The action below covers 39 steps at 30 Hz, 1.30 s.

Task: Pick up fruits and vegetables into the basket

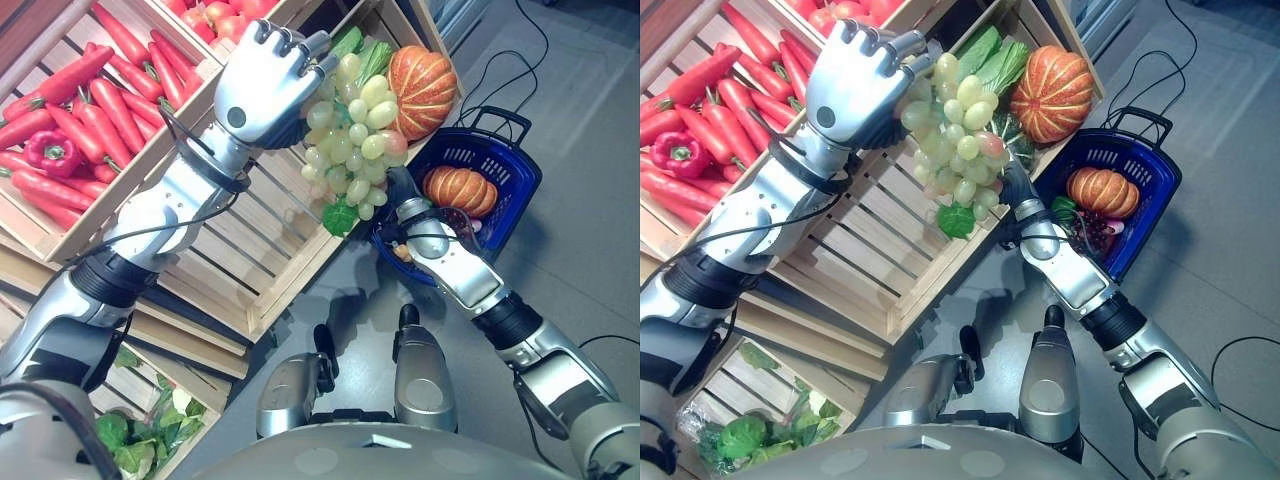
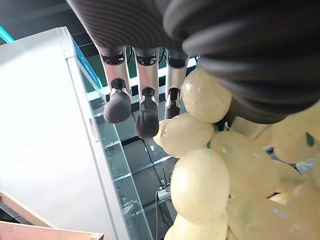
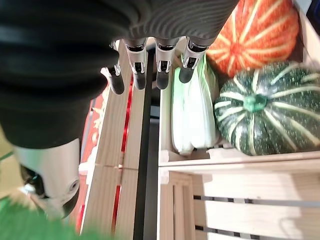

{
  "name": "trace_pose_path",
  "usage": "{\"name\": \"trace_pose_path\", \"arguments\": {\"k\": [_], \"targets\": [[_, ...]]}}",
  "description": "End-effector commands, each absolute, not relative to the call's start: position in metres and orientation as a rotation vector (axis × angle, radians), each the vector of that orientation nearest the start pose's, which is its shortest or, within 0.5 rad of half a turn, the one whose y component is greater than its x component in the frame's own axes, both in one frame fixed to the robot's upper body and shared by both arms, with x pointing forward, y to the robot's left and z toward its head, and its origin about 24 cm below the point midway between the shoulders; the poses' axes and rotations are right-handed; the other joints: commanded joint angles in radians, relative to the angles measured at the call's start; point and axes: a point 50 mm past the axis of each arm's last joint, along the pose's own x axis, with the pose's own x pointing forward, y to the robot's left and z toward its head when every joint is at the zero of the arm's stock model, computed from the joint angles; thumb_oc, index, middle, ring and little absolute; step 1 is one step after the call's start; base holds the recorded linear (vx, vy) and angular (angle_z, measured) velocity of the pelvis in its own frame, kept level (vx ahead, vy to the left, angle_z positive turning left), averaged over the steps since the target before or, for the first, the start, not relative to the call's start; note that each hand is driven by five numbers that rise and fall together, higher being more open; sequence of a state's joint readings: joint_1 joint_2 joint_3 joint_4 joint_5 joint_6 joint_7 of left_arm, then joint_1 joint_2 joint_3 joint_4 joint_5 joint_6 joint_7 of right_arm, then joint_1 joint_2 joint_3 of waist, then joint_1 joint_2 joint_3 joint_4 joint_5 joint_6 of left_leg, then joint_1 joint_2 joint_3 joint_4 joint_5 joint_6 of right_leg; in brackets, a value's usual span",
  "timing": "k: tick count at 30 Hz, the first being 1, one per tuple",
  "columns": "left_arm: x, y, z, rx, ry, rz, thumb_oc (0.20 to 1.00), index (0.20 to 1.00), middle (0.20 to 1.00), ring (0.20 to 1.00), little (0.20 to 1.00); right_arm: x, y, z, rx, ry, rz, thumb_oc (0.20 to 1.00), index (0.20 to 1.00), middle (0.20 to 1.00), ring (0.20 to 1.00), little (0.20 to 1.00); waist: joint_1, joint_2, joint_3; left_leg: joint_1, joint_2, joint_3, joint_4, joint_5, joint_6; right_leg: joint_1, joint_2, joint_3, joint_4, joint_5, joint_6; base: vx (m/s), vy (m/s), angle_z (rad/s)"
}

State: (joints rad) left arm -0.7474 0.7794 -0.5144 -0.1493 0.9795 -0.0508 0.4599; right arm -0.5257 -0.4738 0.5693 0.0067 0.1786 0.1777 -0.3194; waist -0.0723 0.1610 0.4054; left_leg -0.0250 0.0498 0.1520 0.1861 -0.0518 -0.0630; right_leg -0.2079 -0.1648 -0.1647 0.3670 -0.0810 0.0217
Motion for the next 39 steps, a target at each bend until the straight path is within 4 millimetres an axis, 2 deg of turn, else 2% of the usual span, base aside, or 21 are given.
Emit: {"name": "trace_pose_path", "arguments": {"k": [1, 7, 11, 12, 16, 19, 21, 23, 26, 29, 31, 34, 39], "targets": [[0.269, 0.094, 0.268, 1.446, -1.469, 0.141, 0.2, 0.2, 0.2, 0.2, 0.2, 0.309, -0.061, 0.142, -0.32, -0.292, 0.32, 1.0, 1.0, 1.0, 1.0, 1.0, 0.004, -0.072, -0.069, -0.019, -0.023, -0.038, 0.048, -0.079, 0.011, 0.128, -0.038, 0.012, -0.11, -0.024, 0.094, 0.02, -0.033, 0.11], [0.264, 0.082, 0.272, 1.44, -1.495, 0.085, 0.2, 0.2, 0.2, 0.2, 0.2, 0.309, -0.052, 0.143, -0.322, -0.3, 0.302, 1.0, 1.0, 1.0, 1.0, 1.0, 0.011, -0.086, -0.07, -0.016, -0.018, -0.039, 0.048, -0.084, 0.012, 0.133, -0.035, 0.009, -0.113, -0.023, 0.098, 0.01, -0.035, 0.04], [0.268, 0.084, 0.274, 1.47, -1.48, 0.107, 0.2, 0.2, 0.2, 0.2, 0.2, 0.315, -0.06, 0.138, -0.392, -0.281, 0.208, 1.0, 1.0, 1.0, 1.0, 1.0, 0.01, -0.094, -0.071, -0.014, -0.012, -0.035, 0.051, -0.089, 0.012, 0.135, -0.034, 0.011, -0.111, -0.025, 0.1, 0.0, -0.021, 0.0], [0.27, 0.089, 0.275, 1.487, -1.469, 0.128, 0.2, 0.2, 0.2, 0.2, 0.2, 0.32, -0.074, 0.133, -0.414, -0.25, 0.103, 1.0, 1.0, 1.0, 1.0, 1.0, 0.01, -0.095, -0.07, -0.012, -0.009, -0.033, 0.049, -0.088, 0.013, 0.137, -0.033, 0.011, -0.113, -0.023, 0.099, 0.0, 0.0, 0.0], [0.271, 0.1, 0.275, 1.52, -1.446, 0.178, 0.2, 0.2, 0.2, 0.2, 0.2, 0.323, -0.099, 0.122, -0.4, -0.186, -0.026, 1.0, 1.0, 1.0, 1.0, 1.0, 0.006, -0.093, -0.07, -0.006, -0.008, -0.033, 0.044, -0.087, 0.014, 0.142, -0.031, 0.011, -0.117, -0.022, 0.1, 0.0, 0.0, 0.0], [0.272, 0.119, 0.274, 1.571, -1.402, 0.258, 0.2, 0.2, 0.2, 0.2, 0.2, 0.319, -0.134, 0.115, -0.363, -0.158, -0.149, 1.0, 1.0, 1.0, 1.0, 1.0, -0.007, -0.088, -0.073, 0.002, -0.006, -0.03, 0.035, -0.087, 0.016, 0.141, -0.029, 0.017, -0.117, -0.022, 0.103, 0.02, 0.026, 0.01], [0.272, 0.126, 0.274, 1.586, -1.382, 0.292, 0.2, 0.2, 0.2, 0.2, 0.2, 0.315, -0.144, 0.114, -0.342, -0.161, -0.185, 1.0, 1.0, 1.0, 1.0, 1.0, -0.012, -0.085, -0.076, 0.006, -0.007, -0.029, 0.032, -0.088, 0.017, 0.141, -0.029, 0.02, -0.117, -0.022, 0.104, 0.02, 0.041, -0.04], [0.272, 0.142, 0.272, 1.614, -1.344, 0.361, 0.2, 0.2, 0.2, 0.2, 0.2, 0.308, -0.16, 0.117, -0.292, -0.179, -0.223, 1.0, 1.0, 1.0, 1.0, 1.0, -0.021, -0.079, -0.082, 0.013, -0.009, -0.024, 0.027, -0.088, 0.019, 0.141, -0.029, 0.026, -0.117, -0.023, 0.105, 0.04, 0.072, -0.05], [0.273, 0.156, 0.269, 1.637, -1.289, 0.423, 0.2, 0.2, 0.2, 0.2, 0.2, 0.3, -0.17, 0.12, -0.253, -0.199, -0.257, 1.0, 1.0, 1.0, 1.0, 1.0, -0.029, -0.073, -0.084, 0.019, -0.01, -0.018, 0.024, -0.089, 0.022, 0.141, -0.029, 0.03, -0.115, -0.024, 0.105, 0.03, 0.064, -0.06], [0.277, 0.181, 0.257, 1.676, -1.149, 0.517, 0.2, 0.2, 0.2, 0.2, 0.2, 0.286, -0.184, 0.126, -0.196, -0.23, -0.278, 1.0, 1.0, 1.0, 1.0, 1.0, -0.048, -0.063, -0.092, 0.034, -0.013, -0.005, 0.016, -0.089, 0.024, 0.141, -0.029, 0.04, -0.113, -0.027, 0.107, 0.04, 0.086, -0.14], [0.279, 0.193, 0.249, 1.684, -1.067, 0.562, 0.2, 0.2, 0.2, 0.2, 0.2, 0.279, -0.186, 0.132, -0.172, -0.264, -0.255, 1.0, 1.0, 1.0, 1.0, 1.0, -0.058, -0.055, -0.094, 0.04, -0.016, 0.001, 0.013, -0.088, 0.024, 0.141, -0.031, 0.046, -0.111, -0.029, 0.109, 0.03, 0.105, -0.11], [0.28, 0.205, 0.237, 1.702, -0.98, 0.616, 0.2, 0.2, 0.2, 0.2, 0.2, 0.271, -0.181, 0.145, -0.159, -0.336, -0.179, 1.0, 1.0, 1.0, 1.0, 1.0, -0.069, -0.044, -0.093, 0.049, -0.021, 0.007, 0.008, -0.086, 0.025, 0.137, -0.032, 0.055, -0.106, -0.031, 0.109, 0.02, 0.093, -0.11], [0.28, 0.206, 0.228, 1.672, -0.96, 0.657, 0.2, 0.2, 0.2, 0.2, 0.2, 0.264, -0.16, 0.162, -0.121, -0.441, 0.003, 1.0, 1.0, 1.0, 1.0, 1.0, -0.07, -0.036, -0.096, 0.054, -0.03, 0.009, 0.006, -0.085, 0.023, 0.14, -0.039, 0.06, -0.105, -0.035, 0.109, 0.01, 0.058, -0.09]]}}
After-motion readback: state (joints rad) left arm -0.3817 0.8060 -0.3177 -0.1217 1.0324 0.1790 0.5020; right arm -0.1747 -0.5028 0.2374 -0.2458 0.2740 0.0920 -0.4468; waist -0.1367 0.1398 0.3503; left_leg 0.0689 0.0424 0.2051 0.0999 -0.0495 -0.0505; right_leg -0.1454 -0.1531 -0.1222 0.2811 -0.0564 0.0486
